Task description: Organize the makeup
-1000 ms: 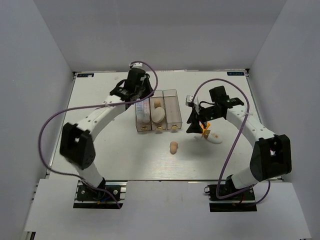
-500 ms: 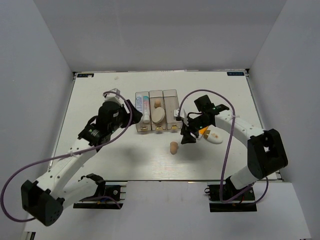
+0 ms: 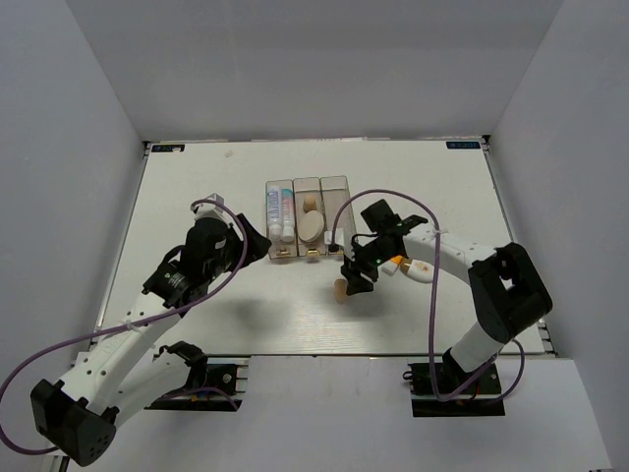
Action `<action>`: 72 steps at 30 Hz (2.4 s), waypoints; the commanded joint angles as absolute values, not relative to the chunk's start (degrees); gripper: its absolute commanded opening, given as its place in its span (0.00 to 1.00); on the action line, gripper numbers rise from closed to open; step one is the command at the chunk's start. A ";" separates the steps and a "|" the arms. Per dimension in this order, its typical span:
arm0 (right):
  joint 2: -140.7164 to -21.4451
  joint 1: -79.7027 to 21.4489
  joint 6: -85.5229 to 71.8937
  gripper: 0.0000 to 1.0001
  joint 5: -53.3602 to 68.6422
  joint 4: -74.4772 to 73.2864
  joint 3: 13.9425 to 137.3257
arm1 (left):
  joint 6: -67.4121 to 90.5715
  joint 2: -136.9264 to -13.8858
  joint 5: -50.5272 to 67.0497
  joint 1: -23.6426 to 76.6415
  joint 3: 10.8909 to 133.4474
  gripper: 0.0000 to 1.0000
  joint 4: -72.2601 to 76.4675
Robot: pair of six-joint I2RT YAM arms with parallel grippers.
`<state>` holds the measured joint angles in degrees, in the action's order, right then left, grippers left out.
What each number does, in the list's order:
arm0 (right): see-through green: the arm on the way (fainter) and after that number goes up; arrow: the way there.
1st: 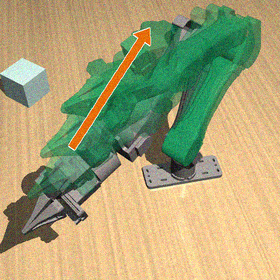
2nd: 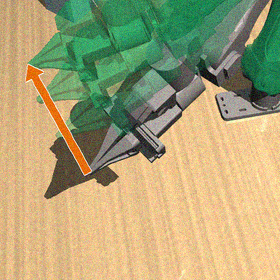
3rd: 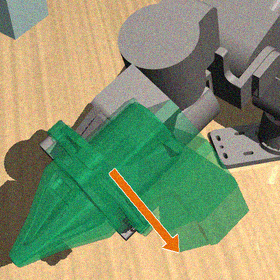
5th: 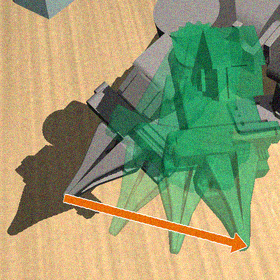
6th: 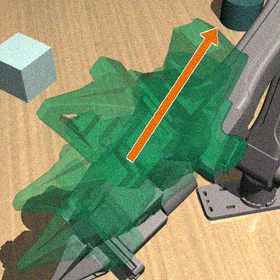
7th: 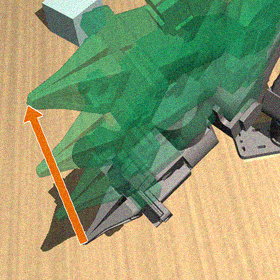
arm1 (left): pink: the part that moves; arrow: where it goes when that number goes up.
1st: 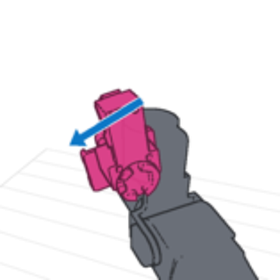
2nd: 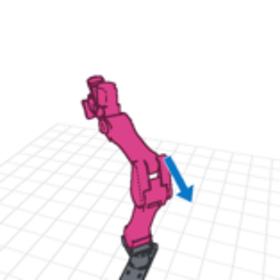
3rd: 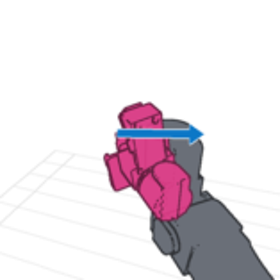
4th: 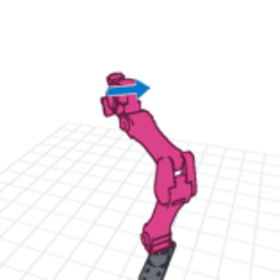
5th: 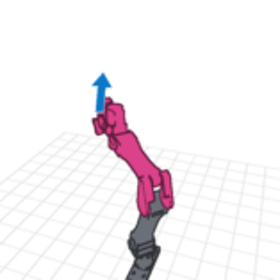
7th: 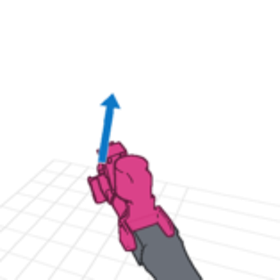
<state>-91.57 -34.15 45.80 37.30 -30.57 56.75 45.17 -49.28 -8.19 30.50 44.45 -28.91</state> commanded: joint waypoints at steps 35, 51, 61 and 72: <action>-86.66 -38.76 45.62 0.00 38.32 -31.73 62.92 | 46.41 -50.62 -6.51 30.67 42.89 0.80 -27.51; -104.93 -37.80 36.21 0.00 19.96 -16.26 88.40 | 46.58 -48.96 -5.98 30.67 41.57 0.80 -26.37; -115.84 -37.18 38.23 0.33 15.38 -15.91 94.57 | 46.85 -47.55 -5.98 30.67 41.40 0.80 -26.72; -112.25 -36.30 35.43 0.59 19.33 -17.84 95.10 | 45.70 -50.80 -3.17 31.20 42.63 0.80 -23.82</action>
<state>-116.51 -36.88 37.19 17.47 -17.98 92.92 46.39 -50.50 -4.86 30.94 41.65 -25.80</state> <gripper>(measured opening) 0.585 0.794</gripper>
